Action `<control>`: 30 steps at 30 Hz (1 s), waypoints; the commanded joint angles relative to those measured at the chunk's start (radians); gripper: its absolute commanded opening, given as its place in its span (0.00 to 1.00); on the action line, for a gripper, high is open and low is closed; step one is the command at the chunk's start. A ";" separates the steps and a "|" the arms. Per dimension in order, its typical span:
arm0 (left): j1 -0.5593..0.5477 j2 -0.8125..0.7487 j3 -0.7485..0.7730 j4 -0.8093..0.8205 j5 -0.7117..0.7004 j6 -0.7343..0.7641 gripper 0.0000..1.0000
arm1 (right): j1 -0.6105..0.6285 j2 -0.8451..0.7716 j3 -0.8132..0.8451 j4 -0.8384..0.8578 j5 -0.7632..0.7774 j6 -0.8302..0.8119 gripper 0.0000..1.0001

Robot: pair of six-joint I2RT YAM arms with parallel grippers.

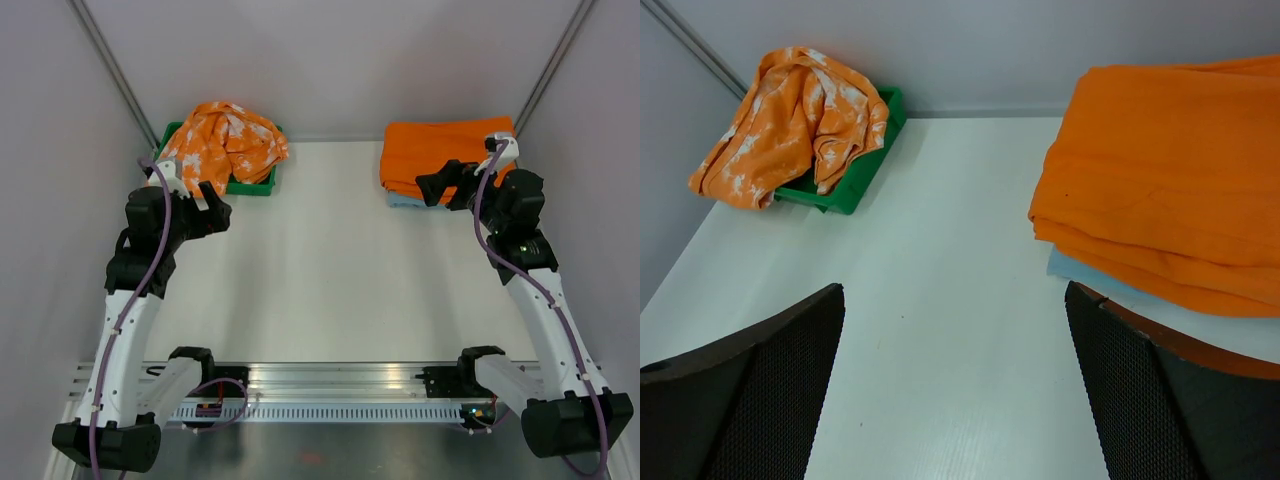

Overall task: Fold and stack the trousers
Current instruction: Grab the trousers from the pile

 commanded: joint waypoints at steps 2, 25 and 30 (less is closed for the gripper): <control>0.001 -0.009 -0.018 0.055 0.007 -0.013 1.00 | -0.001 0.008 0.014 0.029 -0.030 -0.001 0.98; 0.143 1.169 0.877 0.100 -0.247 -0.145 1.00 | 0.002 0.088 -0.015 0.029 -0.042 0.023 0.98; 0.143 1.309 0.922 0.114 -0.253 -0.087 1.00 | 0.002 0.088 -0.004 -0.003 -0.031 0.006 0.98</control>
